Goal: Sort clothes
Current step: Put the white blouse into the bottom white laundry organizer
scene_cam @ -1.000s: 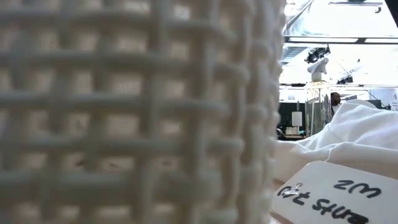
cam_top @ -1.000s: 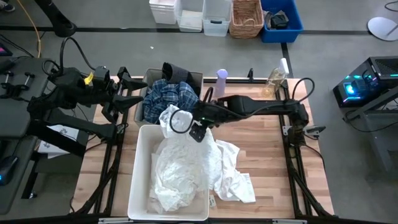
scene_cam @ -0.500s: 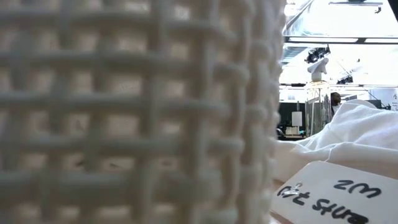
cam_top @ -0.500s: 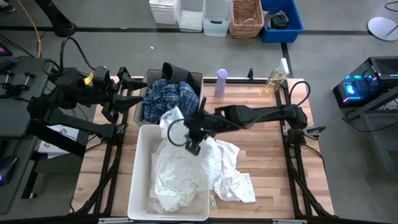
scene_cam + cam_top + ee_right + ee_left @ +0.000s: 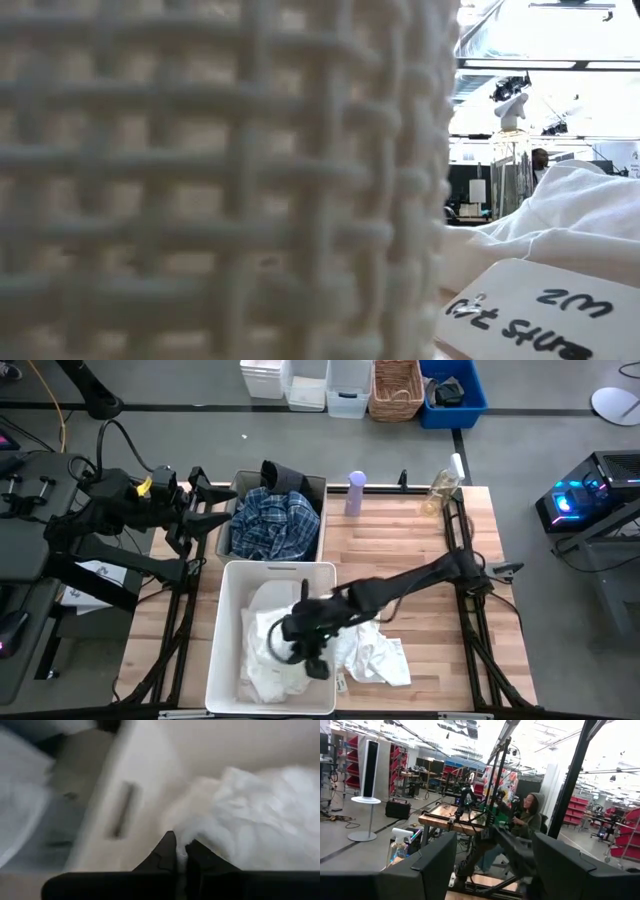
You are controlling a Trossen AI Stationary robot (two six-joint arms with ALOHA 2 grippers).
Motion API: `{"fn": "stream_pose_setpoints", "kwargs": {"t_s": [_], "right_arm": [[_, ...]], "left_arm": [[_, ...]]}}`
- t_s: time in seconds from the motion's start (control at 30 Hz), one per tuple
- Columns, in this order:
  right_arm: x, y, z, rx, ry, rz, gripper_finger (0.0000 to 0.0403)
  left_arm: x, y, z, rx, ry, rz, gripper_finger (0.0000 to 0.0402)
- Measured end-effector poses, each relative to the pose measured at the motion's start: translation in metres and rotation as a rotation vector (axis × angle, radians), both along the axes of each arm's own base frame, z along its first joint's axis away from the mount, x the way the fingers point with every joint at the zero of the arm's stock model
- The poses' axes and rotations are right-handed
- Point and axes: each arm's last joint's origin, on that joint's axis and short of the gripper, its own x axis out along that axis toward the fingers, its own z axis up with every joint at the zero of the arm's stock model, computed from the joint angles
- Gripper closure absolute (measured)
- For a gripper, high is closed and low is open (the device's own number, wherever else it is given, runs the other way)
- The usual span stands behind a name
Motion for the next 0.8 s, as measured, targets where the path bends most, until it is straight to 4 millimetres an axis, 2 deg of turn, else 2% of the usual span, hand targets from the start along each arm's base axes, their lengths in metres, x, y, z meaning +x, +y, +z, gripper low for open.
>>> {"fn": "stream_pose_setpoints", "kwargs": {"t_s": [0.1, 0.2, 0.33, 0.57, 0.63, 0.73, 0.8], "right_arm": [[0.01, 0.0, -0.026, -0.012, 0.106, -0.133, 0.0393], [0.01, -0.002, -0.031, -0.02, 0.141, -0.153, 0.0359], [0.003, -0.001, -0.017, -0.05, 0.08, -0.116, 0.0283], [-0.026, 0.0, 0.036, -0.088, -0.083, -0.068, 0.0152], [-0.037, -0.004, 0.046, -0.087, -0.05, -0.078, 0.0132], [-0.062, -0.009, 0.054, -0.128, 0.079, -0.119, 0.0123], [-0.082, -0.003, 0.056, -0.193, 0.157, -0.14, 0.0125]], "left_arm": [[0.0, 0.0, 0.0, -0.009, -0.002, 0.001, 0.0154], [0.0, 0.0, 0.0, -0.027, -0.002, -0.002, 0.0154], [0.0, 0.0, 0.0, -0.027, -0.003, -0.002, 0.0154], [0.0, 0.0, 0.0, -0.026, -0.001, -0.002, 0.0154], [0.0, 0.0, 0.0, -0.026, 0.0, -0.002, 0.0154], [0.0, 0.0, 0.0, -0.025, 0.001, -0.002, 0.0154], [0.0, 0.0, 0.0, -0.026, 0.001, -0.002, 0.0154]]}}
